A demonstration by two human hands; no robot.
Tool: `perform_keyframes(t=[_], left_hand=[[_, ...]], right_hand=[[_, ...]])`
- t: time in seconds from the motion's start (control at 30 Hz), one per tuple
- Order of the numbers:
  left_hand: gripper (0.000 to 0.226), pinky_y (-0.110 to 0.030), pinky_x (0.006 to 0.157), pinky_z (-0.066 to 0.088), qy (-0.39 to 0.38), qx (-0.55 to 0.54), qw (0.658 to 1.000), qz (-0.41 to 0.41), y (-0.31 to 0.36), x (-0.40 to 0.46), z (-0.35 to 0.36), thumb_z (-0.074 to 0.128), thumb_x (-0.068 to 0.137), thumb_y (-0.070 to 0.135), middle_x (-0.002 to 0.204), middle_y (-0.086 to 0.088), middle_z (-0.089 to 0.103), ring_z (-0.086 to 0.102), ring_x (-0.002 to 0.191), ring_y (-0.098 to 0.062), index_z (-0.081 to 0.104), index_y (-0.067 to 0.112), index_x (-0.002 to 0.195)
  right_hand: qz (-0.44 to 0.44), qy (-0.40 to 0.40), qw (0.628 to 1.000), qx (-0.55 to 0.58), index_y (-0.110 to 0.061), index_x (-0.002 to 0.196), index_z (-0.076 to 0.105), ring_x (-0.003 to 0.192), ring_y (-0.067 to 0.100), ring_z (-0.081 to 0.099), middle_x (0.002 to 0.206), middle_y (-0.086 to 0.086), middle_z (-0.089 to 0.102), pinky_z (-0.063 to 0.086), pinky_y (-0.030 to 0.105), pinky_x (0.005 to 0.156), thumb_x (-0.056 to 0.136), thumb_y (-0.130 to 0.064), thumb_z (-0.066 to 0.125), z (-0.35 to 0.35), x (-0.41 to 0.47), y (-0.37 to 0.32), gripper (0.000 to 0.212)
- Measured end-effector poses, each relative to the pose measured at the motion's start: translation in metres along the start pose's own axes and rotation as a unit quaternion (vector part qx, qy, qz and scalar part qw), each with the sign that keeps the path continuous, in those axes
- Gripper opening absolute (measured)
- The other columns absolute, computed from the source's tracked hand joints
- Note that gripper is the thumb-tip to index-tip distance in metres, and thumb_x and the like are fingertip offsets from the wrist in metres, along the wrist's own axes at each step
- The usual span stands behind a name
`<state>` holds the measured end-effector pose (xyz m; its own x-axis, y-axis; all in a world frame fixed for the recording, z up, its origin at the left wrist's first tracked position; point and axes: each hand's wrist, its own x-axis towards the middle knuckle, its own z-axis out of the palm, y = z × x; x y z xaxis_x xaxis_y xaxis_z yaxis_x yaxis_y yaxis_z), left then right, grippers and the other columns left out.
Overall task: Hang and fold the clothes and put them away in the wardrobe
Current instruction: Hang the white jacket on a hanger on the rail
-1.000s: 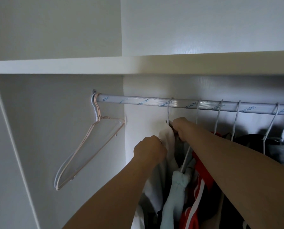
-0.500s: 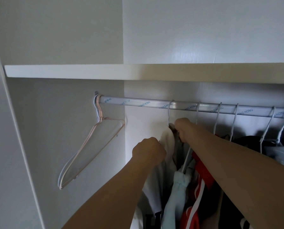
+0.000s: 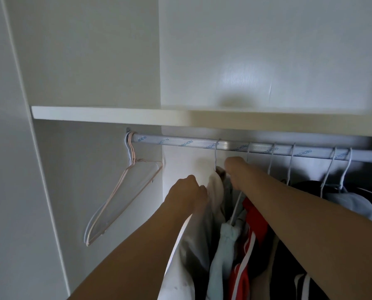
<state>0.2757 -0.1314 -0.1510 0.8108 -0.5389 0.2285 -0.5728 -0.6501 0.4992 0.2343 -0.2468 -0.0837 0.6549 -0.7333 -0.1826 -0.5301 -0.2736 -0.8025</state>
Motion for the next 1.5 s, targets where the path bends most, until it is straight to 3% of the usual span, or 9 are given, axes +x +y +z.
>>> perform_keyframes(t=[0.07, 0.2, 0.27, 0.33, 0.43, 0.67, 1.07, 1.33, 1.5], left_hand=[[0.032, -0.026, 0.071, 0.039, 0.014, 0.011, 1.0, 0.008, 0.002, -0.007, -0.013, 0.04, 0.098, 0.035, 0.108, -0.005, 0.058, 0.052, 0.087, -0.016, 0.049, 0.011, 0.117], [0.038, -0.026, 0.08, 0.037, 0.03, 0.021, 0.999, 0.014, 0.014, -0.029, -0.041, 0.038, 0.099, 0.03, 0.124, -0.01, 0.056, 0.054, 0.11, -0.023, 0.046, 0.008, 0.128], [0.036, -0.026, 0.08, 0.036, 0.017, 0.031, 0.999, 0.012, 0.023, -0.044, -0.056, 0.039, 0.098, 0.027, 0.123, -0.011, 0.057, 0.054, 0.11, -0.024, 0.047, 0.007, 0.127], [0.035, -0.026, 0.08, 0.035, 0.012, 0.033, 0.999, 0.013, 0.034, -0.065, -0.071, 0.039, 0.098, 0.026, 0.122, -0.012, 0.057, 0.055, 0.11, -0.025, 0.047, 0.006, 0.126], [0.035, -0.026, 0.082, 0.037, -0.003, 0.034, 0.999, 0.021, 0.052, -0.104, -0.095, 0.039, 0.098, 0.028, 0.122, -0.01, 0.055, 0.055, 0.109, -0.023, 0.046, 0.008, 0.127], [0.034, -0.026, 0.086, 0.044, -0.051, 0.083, 0.989, 0.112, 0.069, -0.186, -0.139, 0.04, 0.099, 0.028, 0.124, -0.007, 0.054, 0.056, 0.108, -0.022, 0.048, 0.01, 0.127], [0.039, -0.036, 0.095, 0.046, -0.046, 0.146, 0.919, 0.363, 0.131, -0.24, -0.16, 0.039, 0.098, 0.033, 0.127, -0.006, 0.053, 0.054, 0.11, -0.022, 0.047, 0.012, 0.129], [0.047, -0.039, 0.108, 0.033, -0.045, 0.16, 0.872, 0.461, 0.202, -0.316, -0.155, 0.039, 0.097, 0.036, 0.137, -0.007, 0.047, 0.045, 0.124, -0.026, 0.041, 0.012, 0.137], [0.046, -0.037, 0.113, 0.025, -0.055, 0.121, 0.856, 0.5, 0.236, -0.376, -0.148, 0.04, 0.098, 0.034, 0.142, -0.005, 0.042, 0.039, 0.131, -0.024, 0.039, 0.012, 0.139]], right_hand=[[-0.036, 0.022, 0.99, -0.135, -0.009, 0.068, 0.039, 0.058, 0.008, 0.027, 0.07, 0.0, 0.03, 0.033, 0.016, 0.054, 0.095, -0.007, 0.048, -0.007, -0.009, 0.003, 0.029], [-0.051, 0.032, 0.988, -0.146, 0.001, 0.1, 0.055, 0.064, 0.011, 0.038, 0.075, 0.004, 0.04, 0.037, 0.021, 0.074, 0.094, -0.004, 0.051, -0.028, -0.045, 0.005, 0.009], [-0.048, -0.012, 0.997, -0.065, 0.008, 0.118, 0.051, 0.101, 0.026, 0.055, 0.114, 0.019, 0.054, 0.04, 0.017, 0.07, 0.098, -0.007, 0.042, -0.036, -0.066, 0.011, 0.026], [-0.05, -0.028, 0.996, 0.069, 0.009, 0.136, 0.039, 0.121, 0.031, 0.05, 0.142, 0.024, 0.041, 0.039, 0.015, 0.055, 0.1, -0.006, 0.033, -0.045, -0.083, 0.017, 0.039], [-0.004, -0.004, 0.995, 0.096, 0.007, 0.133, 0.044, 0.087, 0.02, 0.049, 0.134, 0.023, 0.049, 0.041, 0.021, 0.056, 0.097, -0.009, 0.04, -0.064, -0.129, 0.03, 0.04], [-0.072, 0.036, 0.991, -0.108, -0.009, 0.095, 0.047, 0.061, 0.015, 0.044, 0.078, 0.004, 0.05, 0.033, 0.024, 0.049, 0.09, -0.019, 0.049, -0.099, -0.242, 0.059, 0.012], [-0.054, 0.155, 0.949, -0.27, -0.009, 0.093, 0.044, 0.09, 0.025, 0.048, 0.107, 0.013, 0.054, 0.038, 0.033, 0.078, 0.087, -0.02, 0.048, -0.151, -0.378, 0.096, 0.013], [0.026, 0.178, 0.935, -0.306, -0.006, 0.137, 0.037, 0.131, 0.029, 0.038, 0.142, 0.012, 0.041, 0.03, 0.035, 0.11, 0.092, -0.02, 0.044, -0.202, -0.491, 0.146, 0.048], [0.054, 0.208, 0.932, -0.291, -0.006, 0.142, 0.032, 0.134, 0.027, 0.035, 0.146, 0.01, 0.037, 0.029, 0.034, 0.112, 0.092, -0.019, 0.044, -0.225, -0.556, 0.179, 0.053]])
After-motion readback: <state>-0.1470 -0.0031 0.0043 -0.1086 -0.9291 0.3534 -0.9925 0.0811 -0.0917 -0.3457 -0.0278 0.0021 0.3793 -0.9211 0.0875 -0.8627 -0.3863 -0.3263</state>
